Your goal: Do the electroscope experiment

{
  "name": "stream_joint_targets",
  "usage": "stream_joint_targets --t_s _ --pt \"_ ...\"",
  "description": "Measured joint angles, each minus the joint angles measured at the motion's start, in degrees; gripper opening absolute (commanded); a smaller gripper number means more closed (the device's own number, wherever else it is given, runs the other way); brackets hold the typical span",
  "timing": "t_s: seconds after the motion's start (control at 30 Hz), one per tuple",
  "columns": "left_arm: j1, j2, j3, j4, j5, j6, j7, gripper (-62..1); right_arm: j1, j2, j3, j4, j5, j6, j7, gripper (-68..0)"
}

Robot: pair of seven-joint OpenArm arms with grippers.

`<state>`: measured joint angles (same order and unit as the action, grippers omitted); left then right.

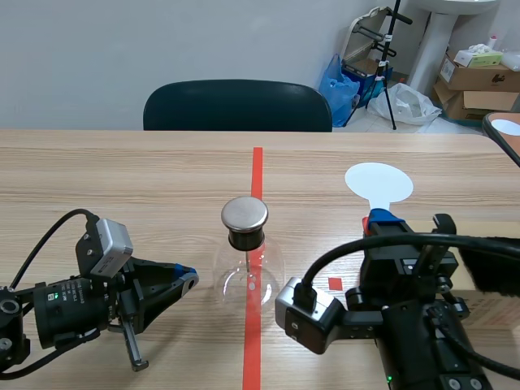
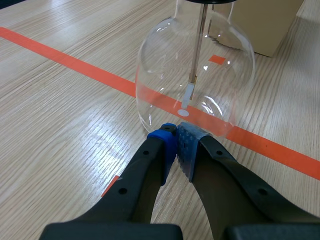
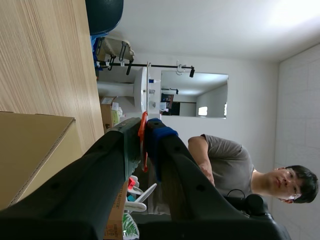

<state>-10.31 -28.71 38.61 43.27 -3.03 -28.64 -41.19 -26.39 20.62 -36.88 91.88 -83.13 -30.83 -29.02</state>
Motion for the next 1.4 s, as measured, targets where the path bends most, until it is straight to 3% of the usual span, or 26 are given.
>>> stream_joint_targets --t_s 0.43,1.17,1.4 --pt "0.0 0.0 0.0 0.0 0.0 0.0 0.0 -57.9 0.0 0.0 0.0 0.0 0.0 0.0 2.21 -66.5" --pt "0.0 0.0 0.0 0.0 0.02 0.04 0.02 -57.9 0.0 0.02 0.0 0.0 -0.02 0.0 27.04 -66.5" --pt "0.0 0.0 0.0 0.0 0.02 0.07 0.02 -57.9 0.0 0.02 0.0 0.0 -0.04 0.0 31.98 -66.5"
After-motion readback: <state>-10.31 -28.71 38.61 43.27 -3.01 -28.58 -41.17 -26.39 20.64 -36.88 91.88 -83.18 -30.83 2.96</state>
